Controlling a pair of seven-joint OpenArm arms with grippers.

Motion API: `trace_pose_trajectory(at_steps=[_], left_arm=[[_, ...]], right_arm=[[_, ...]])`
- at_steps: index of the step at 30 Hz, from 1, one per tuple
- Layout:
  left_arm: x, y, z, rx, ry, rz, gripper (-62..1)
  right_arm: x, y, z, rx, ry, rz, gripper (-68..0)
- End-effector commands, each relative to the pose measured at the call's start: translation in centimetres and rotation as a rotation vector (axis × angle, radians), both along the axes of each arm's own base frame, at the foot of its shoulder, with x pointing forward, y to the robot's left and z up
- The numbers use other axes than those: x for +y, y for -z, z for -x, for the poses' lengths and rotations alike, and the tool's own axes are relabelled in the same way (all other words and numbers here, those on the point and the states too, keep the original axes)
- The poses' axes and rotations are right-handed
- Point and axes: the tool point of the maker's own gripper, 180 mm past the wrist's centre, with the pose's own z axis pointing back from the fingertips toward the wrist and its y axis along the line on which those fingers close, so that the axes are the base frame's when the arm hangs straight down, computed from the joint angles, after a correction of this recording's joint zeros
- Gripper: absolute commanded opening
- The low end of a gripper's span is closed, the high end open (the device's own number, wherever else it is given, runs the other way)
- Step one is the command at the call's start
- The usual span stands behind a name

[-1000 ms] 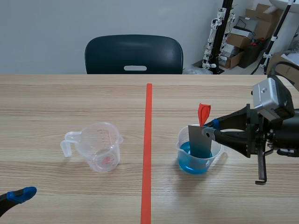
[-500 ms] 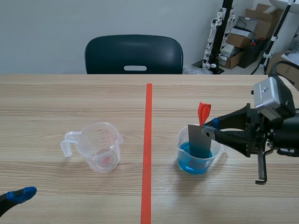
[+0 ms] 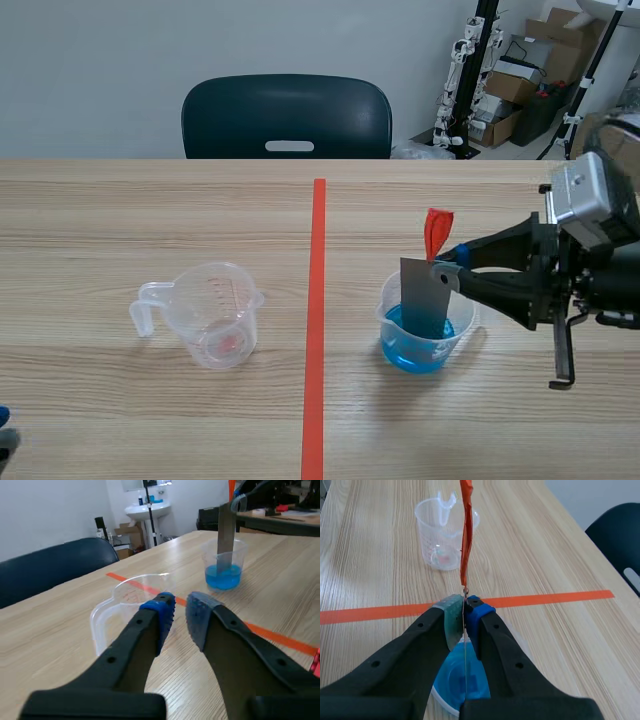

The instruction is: Do the redox reaction experiment. raise the plate out of the solution

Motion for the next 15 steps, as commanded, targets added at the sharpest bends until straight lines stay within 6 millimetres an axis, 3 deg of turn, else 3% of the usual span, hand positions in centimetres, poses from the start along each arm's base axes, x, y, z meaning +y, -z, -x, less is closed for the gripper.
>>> trace_pose_trajectory(at_steps=[1,9,15], left_arm=[[0.6,-1.7,-0.1,-0.052,0.038,0.008,-55.4],[3.7,-5.5,-3.4,-0.037,0.092,-0.022,-58.4],[3.3,-7.6,-7.0,0.012,0.190,-0.126,-58.4]], right_arm=[[-0.1,-2.5,-0.3,-0.040,-0.014,-0.042,-66.9],[-0.2,-5.8,0.1,-0.076,-0.043,-0.083,-66.9],[-0.6,-7.8,0.2,-0.073,-0.035,-0.110,-66.9]])
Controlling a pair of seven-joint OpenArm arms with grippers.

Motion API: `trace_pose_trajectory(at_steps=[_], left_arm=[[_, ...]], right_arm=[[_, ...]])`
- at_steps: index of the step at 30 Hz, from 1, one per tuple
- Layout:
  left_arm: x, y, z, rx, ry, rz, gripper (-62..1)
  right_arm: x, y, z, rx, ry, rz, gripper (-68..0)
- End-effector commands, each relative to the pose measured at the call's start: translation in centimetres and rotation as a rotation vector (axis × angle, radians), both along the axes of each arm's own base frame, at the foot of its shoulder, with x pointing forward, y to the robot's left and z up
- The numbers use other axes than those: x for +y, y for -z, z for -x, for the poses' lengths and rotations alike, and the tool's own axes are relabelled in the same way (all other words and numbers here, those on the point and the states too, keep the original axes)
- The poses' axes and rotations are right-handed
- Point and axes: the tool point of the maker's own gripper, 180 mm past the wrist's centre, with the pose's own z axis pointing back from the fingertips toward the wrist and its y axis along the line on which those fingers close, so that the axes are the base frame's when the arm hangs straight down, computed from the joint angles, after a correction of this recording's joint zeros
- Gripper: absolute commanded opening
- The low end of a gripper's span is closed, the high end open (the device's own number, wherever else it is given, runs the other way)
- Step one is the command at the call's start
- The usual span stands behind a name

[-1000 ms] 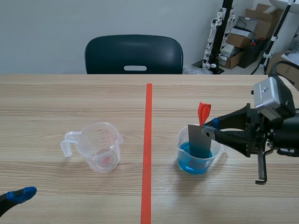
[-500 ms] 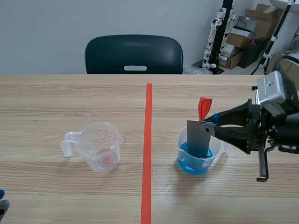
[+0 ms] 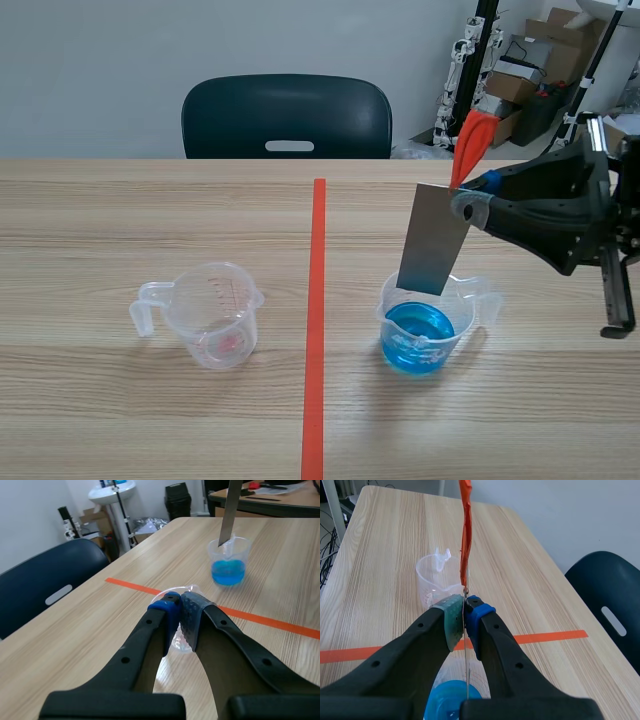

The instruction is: Do the redox reaction experiment. raise the plate out of the solution

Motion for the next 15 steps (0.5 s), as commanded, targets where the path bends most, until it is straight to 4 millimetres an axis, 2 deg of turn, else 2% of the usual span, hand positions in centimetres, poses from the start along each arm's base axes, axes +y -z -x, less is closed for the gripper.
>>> trace_pose_trajectory(at_steps=[1,5,10,15], left_arm=[[-0.7,-1.3,-1.3,-0.030,0.036,-0.004,-58.4],[-2.2,-2.3,-3.3,-0.005,0.082,-0.045,-58.4],[-5.0,-1.9,-4.7,-0.004,0.145,-0.108,-58.9],[-7.3,-2.6,-6.4,0.011,0.153,-0.082,-58.9]], right_arm=[[-0.2,-1.5,-0.2,-0.015,-0.002,-0.020,-66.9],[-0.6,-2.7,-0.5,0.005,0.020,-0.039,-66.9],[-0.5,-3.9,-0.6,0.038,0.039,-0.049,-66.9],[-0.1,-5.1,-0.3,0.075,0.042,-0.046,-66.9]])
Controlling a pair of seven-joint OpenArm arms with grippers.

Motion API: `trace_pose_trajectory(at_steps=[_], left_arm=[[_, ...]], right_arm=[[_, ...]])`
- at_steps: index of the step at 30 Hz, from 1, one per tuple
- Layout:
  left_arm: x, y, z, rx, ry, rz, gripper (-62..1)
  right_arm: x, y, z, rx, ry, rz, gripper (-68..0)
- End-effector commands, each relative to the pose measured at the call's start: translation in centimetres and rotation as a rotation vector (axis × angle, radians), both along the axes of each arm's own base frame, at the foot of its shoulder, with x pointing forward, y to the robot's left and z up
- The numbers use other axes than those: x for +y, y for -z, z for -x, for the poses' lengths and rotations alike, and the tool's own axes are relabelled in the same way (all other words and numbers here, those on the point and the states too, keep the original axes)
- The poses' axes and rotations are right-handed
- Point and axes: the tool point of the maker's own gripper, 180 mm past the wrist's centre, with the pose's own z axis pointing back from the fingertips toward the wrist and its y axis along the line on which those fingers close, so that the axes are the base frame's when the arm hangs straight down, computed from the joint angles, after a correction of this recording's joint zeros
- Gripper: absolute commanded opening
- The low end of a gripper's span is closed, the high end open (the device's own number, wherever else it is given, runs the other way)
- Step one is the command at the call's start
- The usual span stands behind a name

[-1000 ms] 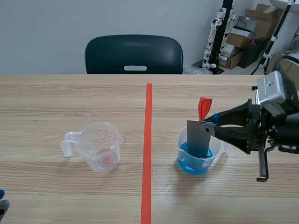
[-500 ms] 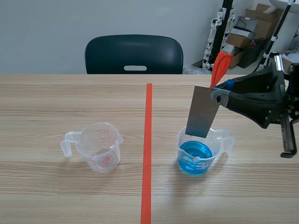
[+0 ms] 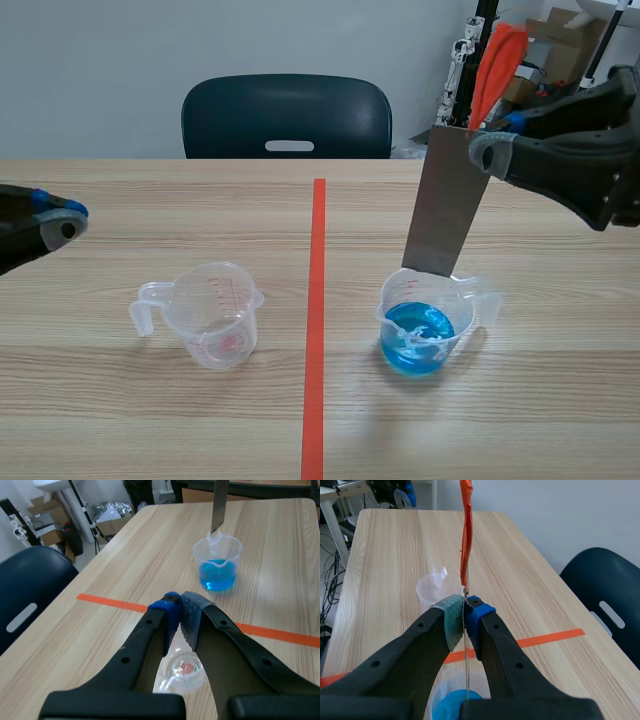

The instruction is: Do the redox reaction experiment. raise the plate out of the solution

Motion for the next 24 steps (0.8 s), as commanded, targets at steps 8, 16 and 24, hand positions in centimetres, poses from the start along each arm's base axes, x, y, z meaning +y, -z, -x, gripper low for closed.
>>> trace_pose_trajectory(at_steps=[8,16,24], left_arm=[[-4.1,0.4,-2.3,-0.011,0.035,-0.031,-58.9],[-8.2,1.3,-3.9,-0.015,0.075,-0.091,-58.8],[-12.5,2.0,-4.6,-0.026,0.134,-0.151,-58.8]], right_arm=[[0.5,-2.5,0.5,0.050,-0.009,-0.017,-66.9],[0.4,-4.0,1.0,0.072,-0.014,-0.032,-66.9],[0.3,-4.2,1.0,0.075,-0.012,-0.029,-66.9]])
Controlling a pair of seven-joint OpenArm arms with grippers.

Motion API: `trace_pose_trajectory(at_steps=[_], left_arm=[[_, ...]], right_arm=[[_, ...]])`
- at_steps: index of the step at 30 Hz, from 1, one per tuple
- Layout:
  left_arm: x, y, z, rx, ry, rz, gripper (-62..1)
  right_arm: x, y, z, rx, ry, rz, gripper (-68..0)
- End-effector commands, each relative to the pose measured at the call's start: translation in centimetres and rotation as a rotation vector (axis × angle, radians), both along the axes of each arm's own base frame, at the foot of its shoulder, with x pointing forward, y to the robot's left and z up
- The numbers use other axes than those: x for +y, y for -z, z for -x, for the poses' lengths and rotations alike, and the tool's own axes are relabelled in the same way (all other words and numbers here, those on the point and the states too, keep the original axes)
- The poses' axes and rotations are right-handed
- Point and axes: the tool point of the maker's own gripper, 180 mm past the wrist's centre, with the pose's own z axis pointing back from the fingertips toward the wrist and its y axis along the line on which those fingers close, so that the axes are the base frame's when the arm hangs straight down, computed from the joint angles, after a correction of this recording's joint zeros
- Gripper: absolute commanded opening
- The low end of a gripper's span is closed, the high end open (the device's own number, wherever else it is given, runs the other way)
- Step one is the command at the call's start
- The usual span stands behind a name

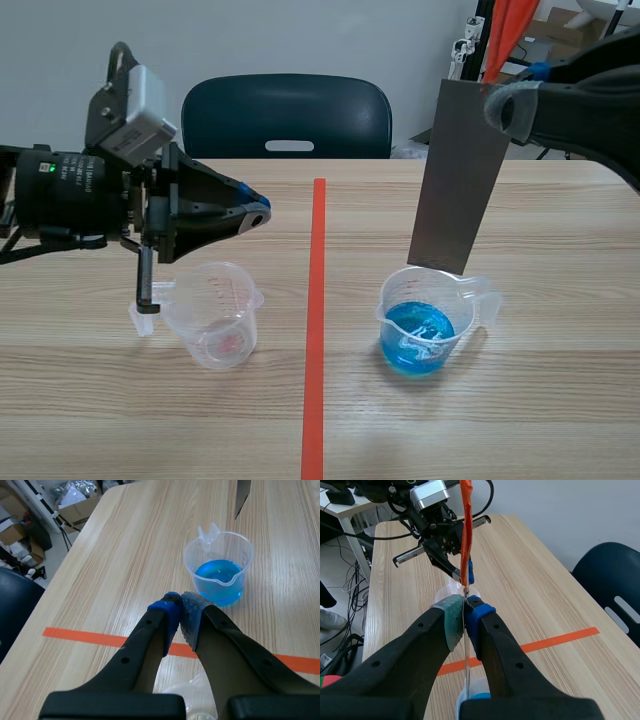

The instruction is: Do the redox reaction experiment. raise the plate out of the solution

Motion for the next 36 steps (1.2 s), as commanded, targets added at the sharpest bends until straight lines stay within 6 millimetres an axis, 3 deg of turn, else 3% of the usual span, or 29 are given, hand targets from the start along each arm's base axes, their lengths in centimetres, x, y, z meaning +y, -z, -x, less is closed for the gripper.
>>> trace_pose_trajectory(at_steps=[1,6,16,36], left_arm=[[-0.9,-0.8,-0.3,-0.015,0.009,0.023,-58.8],[-3.1,-0.1,0.1,0.000,0.044,0.010,-58.8],[-4.7,1.1,-1.5,0.050,0.020,0.039,-58.4],[-7.2,2.5,0.6,0.089,0.101,0.008,-58.3]], right_arm=[[0.1,-1.2,-0.1,-0.019,-0.006,-0.025,-66.9],[-0.3,-1.8,-0.5,-0.025,0.008,-0.030,-66.9],[-0.5,-1.8,-0.6,-0.023,0.013,-0.018,-66.9],[-0.5,-1.8,-0.6,-0.023,0.013,-0.018,-66.9]])
